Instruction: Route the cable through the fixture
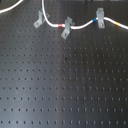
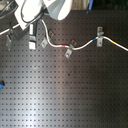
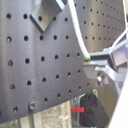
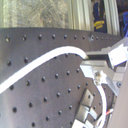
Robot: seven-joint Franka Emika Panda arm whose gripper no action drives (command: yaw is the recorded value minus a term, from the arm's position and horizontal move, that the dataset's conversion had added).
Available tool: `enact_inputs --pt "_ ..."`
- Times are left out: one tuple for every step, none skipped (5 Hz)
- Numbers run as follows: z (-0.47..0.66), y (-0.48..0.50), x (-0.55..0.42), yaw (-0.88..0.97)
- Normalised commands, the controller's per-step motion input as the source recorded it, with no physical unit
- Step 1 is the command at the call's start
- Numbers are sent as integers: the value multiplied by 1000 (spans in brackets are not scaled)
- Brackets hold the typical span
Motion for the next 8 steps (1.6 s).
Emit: enact_inputs --pt "407 91 8 317" --pt "446 81 -12 271" --pt "511 116 -19 266" --pt "527 147 4 271" --pt "536 182 13 260" --pt "346 200 58 297" --pt "313 205 212 294" --pt "271 81 344 269"
